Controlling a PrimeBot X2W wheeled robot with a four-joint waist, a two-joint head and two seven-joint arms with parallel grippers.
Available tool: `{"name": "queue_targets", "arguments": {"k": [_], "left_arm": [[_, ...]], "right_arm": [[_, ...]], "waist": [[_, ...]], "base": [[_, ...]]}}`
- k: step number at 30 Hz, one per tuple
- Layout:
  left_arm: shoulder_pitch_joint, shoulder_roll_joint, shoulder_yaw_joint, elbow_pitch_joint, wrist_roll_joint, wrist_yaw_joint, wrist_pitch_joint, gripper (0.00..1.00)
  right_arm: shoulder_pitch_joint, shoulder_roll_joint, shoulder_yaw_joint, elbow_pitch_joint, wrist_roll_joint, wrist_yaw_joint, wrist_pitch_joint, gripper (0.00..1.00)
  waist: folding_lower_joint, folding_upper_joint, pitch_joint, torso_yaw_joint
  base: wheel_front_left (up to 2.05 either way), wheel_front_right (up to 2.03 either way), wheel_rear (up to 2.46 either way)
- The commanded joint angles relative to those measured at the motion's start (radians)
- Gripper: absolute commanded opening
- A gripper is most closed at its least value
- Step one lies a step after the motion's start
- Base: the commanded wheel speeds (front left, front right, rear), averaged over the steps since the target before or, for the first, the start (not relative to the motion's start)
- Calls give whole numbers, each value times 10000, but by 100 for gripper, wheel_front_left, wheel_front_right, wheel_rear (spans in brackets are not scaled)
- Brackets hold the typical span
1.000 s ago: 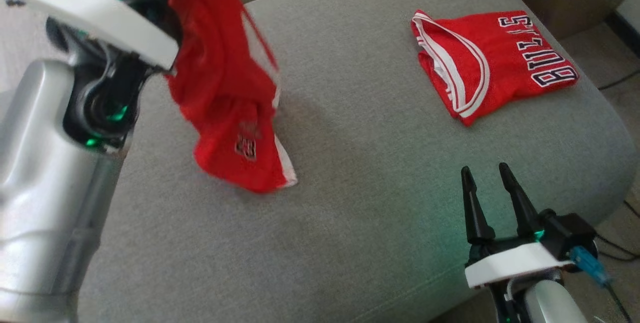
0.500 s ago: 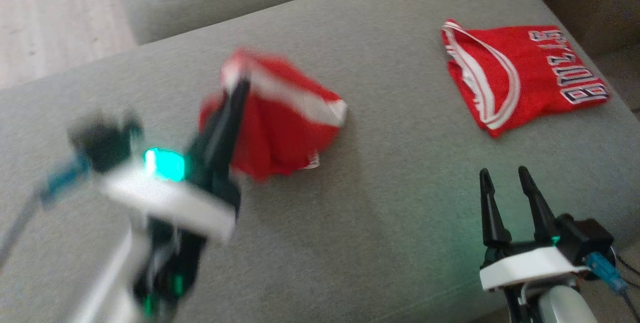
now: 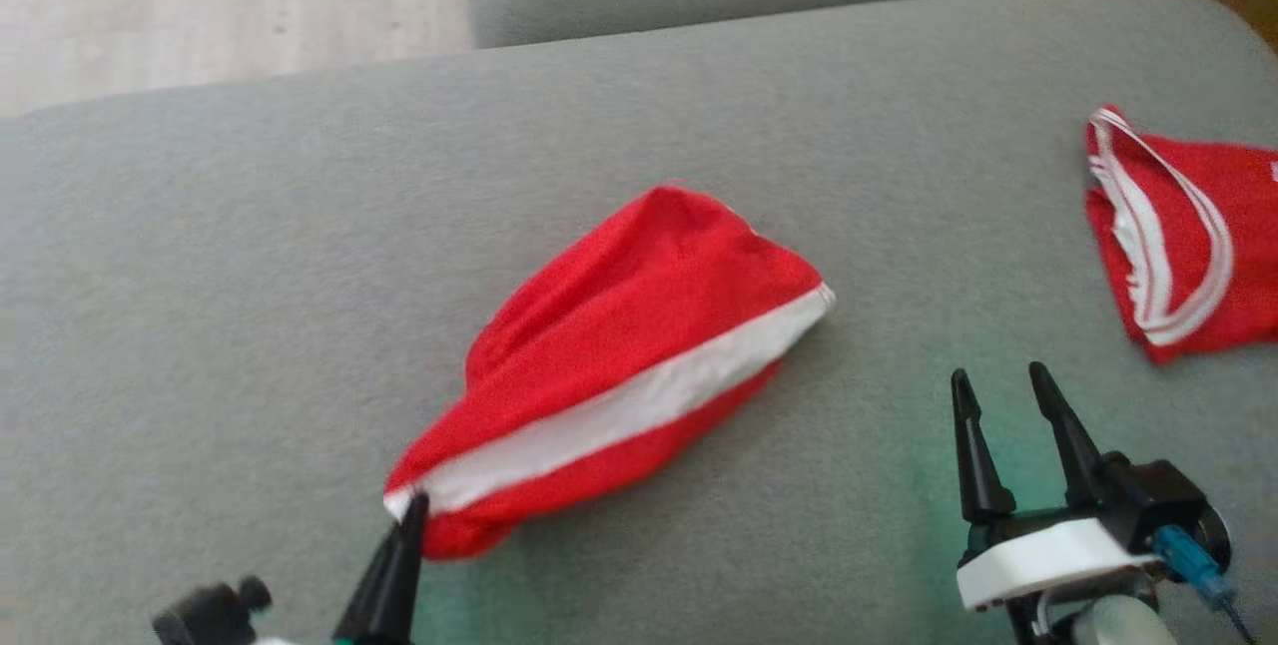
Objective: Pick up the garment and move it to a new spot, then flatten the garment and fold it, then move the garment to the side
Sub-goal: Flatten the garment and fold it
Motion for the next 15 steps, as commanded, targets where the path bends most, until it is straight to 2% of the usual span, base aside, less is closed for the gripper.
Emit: {"name": "queue_targets", "arguments": {"k": [1, 6, 12, 13, 14, 15], "left_arm": [[-318, 67, 62, 364, 301, -141, -343, 0], [-576, -28, -469, 2075, 817, -228, -1122, 0], [-807, 25, -990, 2718, 1170, -234, -1450, 0], [-820, 42, -1002, 2800, 1221, -235, -1470, 21], [-825, 21, -942, 2840, 1249, -235, -1482, 66], [-807, -37, -818, 2825, 1234, -235, -1487, 100]], "right_arm": [[-125, -62, 286, -223, -95, 67, -94, 100], [-60, -62, 334, -171, -140, 67, -94, 100], [-21, -62, 375, -143, -127, 67, -94, 100], [-16, -62, 358, -147, -113, 67, -94, 100], [-8, -62, 344, -149, -101, 67, -94, 100], [4, -62, 339, -152, -94, 67, -94, 100]], "waist": [[1, 0, -248, 467], [1, 0, -351, 672], [1, 0, -415, 644], [1, 0, -420, 624], [1, 0, -424, 607], [1, 0, -427, 591]], "base": [[0, 0, 0], [0, 0, 0], [0, 0, 0], [0, 0, 0], [0, 0, 0], [0, 0, 0]]}}
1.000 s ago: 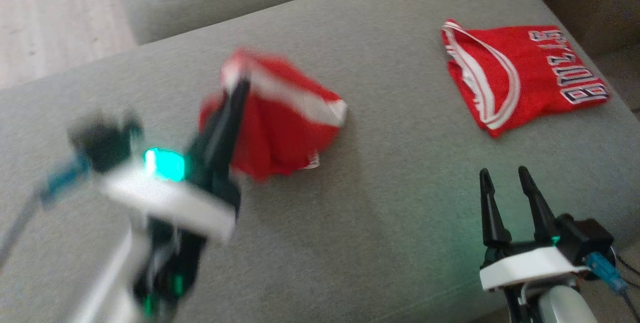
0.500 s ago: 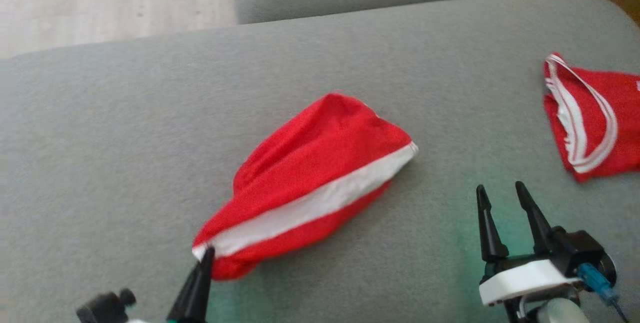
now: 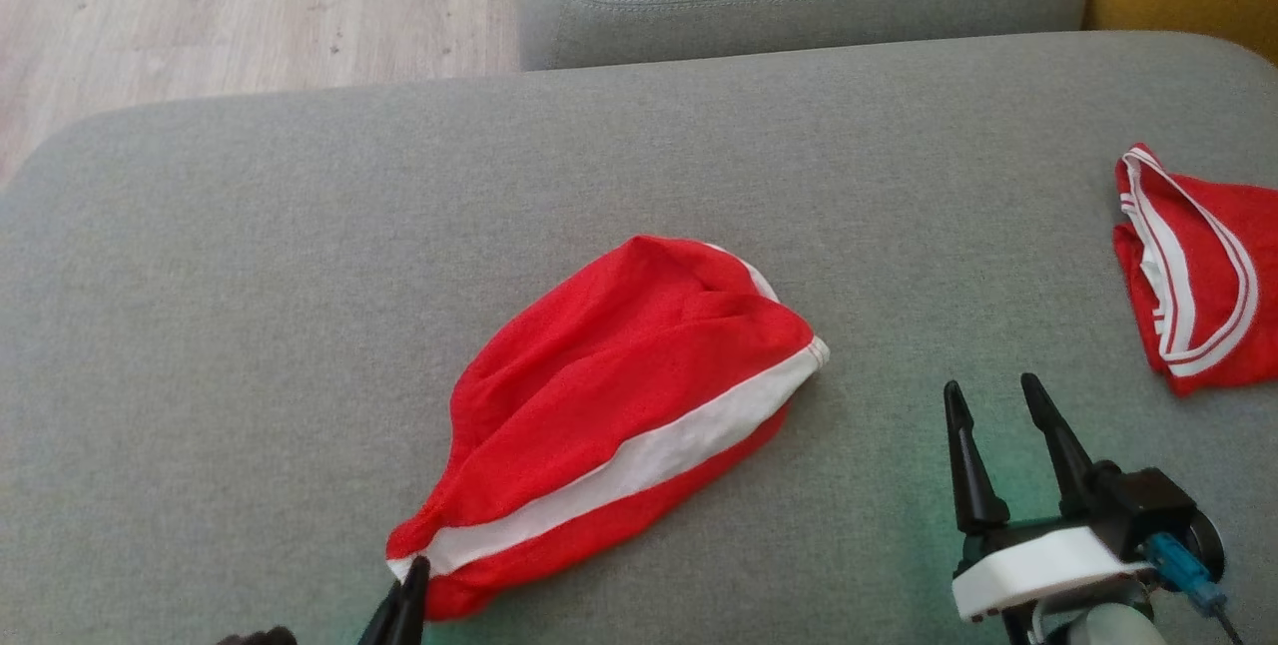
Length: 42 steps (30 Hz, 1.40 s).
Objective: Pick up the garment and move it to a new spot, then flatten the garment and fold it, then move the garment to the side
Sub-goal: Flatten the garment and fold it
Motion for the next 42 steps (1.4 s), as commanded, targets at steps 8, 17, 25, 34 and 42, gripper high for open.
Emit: {"name": "queue_targets", "arguments": {"k": [8, 17, 25, 34, 42], "left_arm": [[37, 283, 679, -679, -564, -56, -133, 100], [30, 868, 365, -1063, -1397, -57, -134, 100], [-264, 1285, -485, -744, -1808, -57, 231, 51], [-458, 1815, -1503, -1252, -1075, -57, 47, 0], [116, 2268, -2495, -1418, -78, -55, -19, 0]], "right_arm": [[-48, -62, 147, -308, 26, 67, -94, 100], [-51, -62, 113, -292, 18, 67, -94, 100], [-28, -62, 173, -263, 32, 67, -94, 100], [178, -62, 118, -238, -30, 67, -94, 100], [175, -62, 63, -287, -43, 67, -94, 100]], "waist": [[0, 0, 4, -224], [0, 0, -76, -319], [0, 0, -225, -324], [0, 0, -388, -186], [0, 0, -512, -216]], "base": [[0, 0, 0], [0, 0, 0], [0, 0, 0], [0, 0, 0], [0, 0, 0]]}}
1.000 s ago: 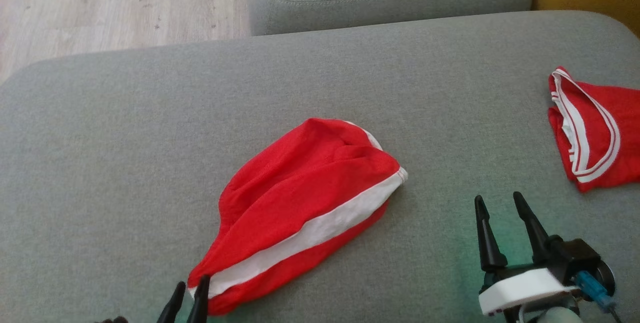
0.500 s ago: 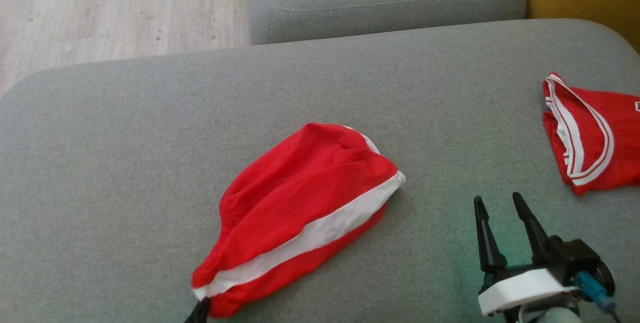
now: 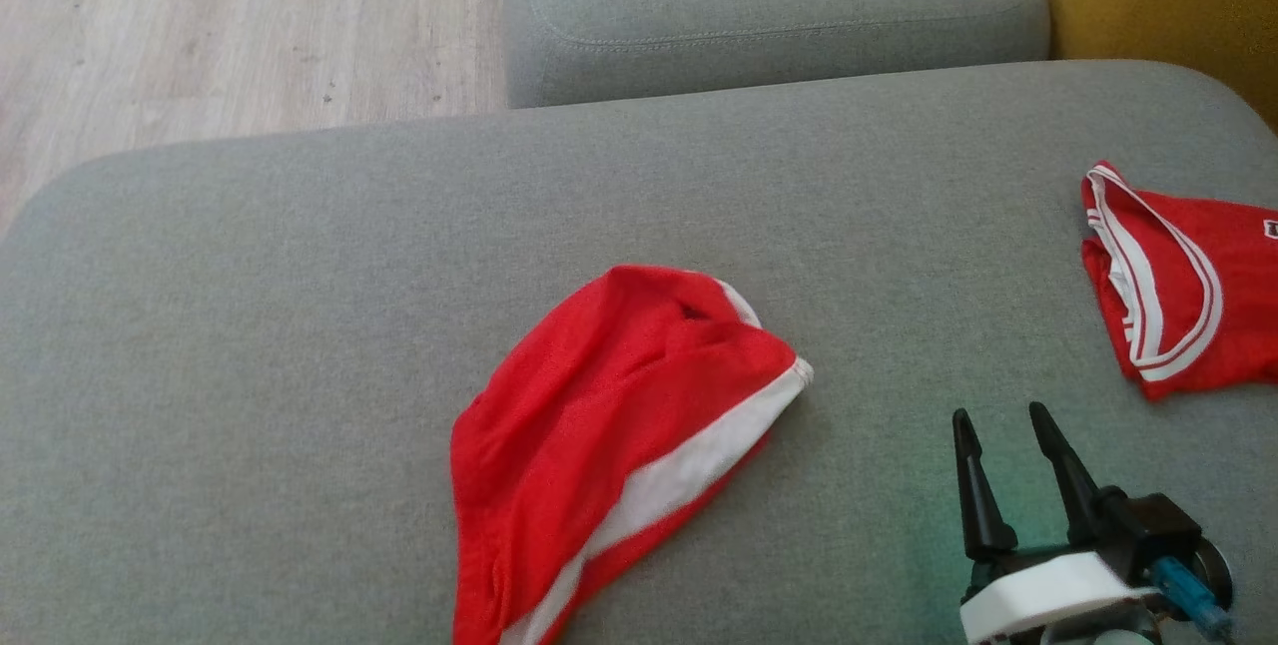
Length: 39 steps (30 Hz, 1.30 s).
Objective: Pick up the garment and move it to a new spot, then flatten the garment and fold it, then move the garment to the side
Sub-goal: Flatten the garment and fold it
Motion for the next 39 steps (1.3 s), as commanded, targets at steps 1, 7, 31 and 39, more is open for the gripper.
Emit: {"name": "queue_targets", "arguments": {"k": [1, 7, 31, 39], "left_arm": [[-166, 354, 172, 51, 212, -28, -159, 0], [-180, -105, 184, 1120, 546, 133, -216, 25], [-3060, 343, 1646, -563, 725, 1747, 907, 100], [-5416, -1170, 1143, 2834, 679, 770, 1845, 100]], "right_arm": [[-242, -64, 185, -333, -35, 67, -94, 100], [-217, -64, 239, -319, 63, 67, -94, 100], [-597, -64, 356, -466, 32, 67, -94, 100], [-830, -64, 615, -414, -36, 67, -94, 100]], "waist": [[1, 0, -8, -22], [1, 0, -13, -65], [1, 0, 533, -671], [1, 0, 904, -1356]], "base": [[0, 0, 0], [0, 0, 0], [0, 0, 0], [0, 0, 0]]}}
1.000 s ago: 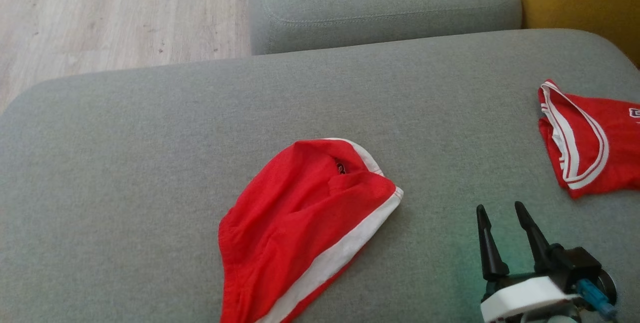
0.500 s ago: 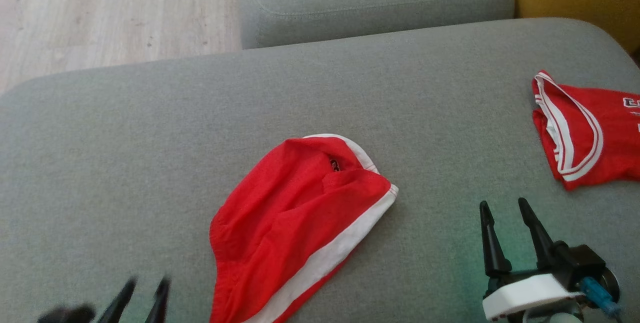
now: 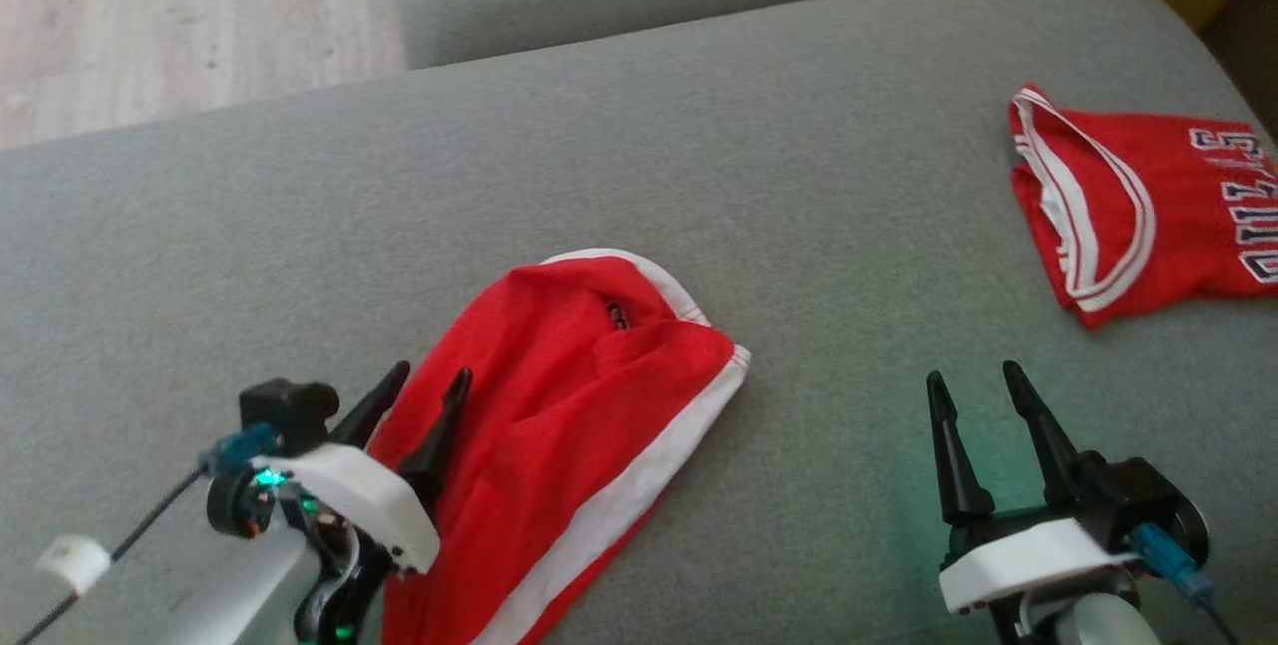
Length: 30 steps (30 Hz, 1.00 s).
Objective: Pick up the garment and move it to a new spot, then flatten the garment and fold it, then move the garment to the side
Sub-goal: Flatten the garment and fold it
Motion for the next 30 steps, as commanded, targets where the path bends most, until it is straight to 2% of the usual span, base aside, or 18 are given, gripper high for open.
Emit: {"name": "queue_targets", "arguments": {"k": [1, 5, 9, 10, 11, 14, 17, 21, 30], "left_arm": [[-441, 163, 280, -27, -56, -112, 100, 100], [-644, 18, 20, 986, -615, -606, 1065, 100], [-752, -4, -228, 1498, -1008, -824, 1747, 100], [-775, -8, -319, 1532, -1054, -859, 1831, 73], [-805, -13, -375, 1545, -1081, -884, 1803, 0], [-929, 9, -556, 1459, -1144, -925, 1624, 0], [-1306, 114, -453, 1415, -998, -932, 734, 0], [-2086, 231, -160, 1938, -625, -935, -409, 0], [-3656, 640, 90, 3299, -124, -930, -1421, 0]], "right_arm": [[-279, -64, 205, -290, -36, 67, -94, 100], [-263, -64, 248, -264, -63, 67, -94, 100], [-318, -64, 244, -297, -3, 67, -94, 100], [-319, -64, 244, -302, 1, 67, -94, 100], [-317, -64, 252, -302, -4, 67, -94, 100], [-360, -64, 261, -296, -11, 67, -94, 100], [-432, -64, 256, -275, -6, 67, -94, 100], [-523, -64, 300, -246, -39, 67, -94, 100], [-653, -64, 402, -233, 102, 67, -94, 100]], "waist": [[-2, 0, 77, -146], [-2, 0, 161, -385], [-2, 0, 263, -525], [-2, 0, 267, -546], [-2, 0, 278, -569], [-2, 0, 316, -660], [-2, 0, 298, -751], [-2, 0, 305, -850], [-2, 0, 375, -1323]], "base": [[0, 0, 0], [0, 0, 0], [0, 0, 0], [0, 0, 0], [0, 0, 0], [0, 0, 0], [0, 0, 0], [0, 0, 0], [0, 0, 0]]}}
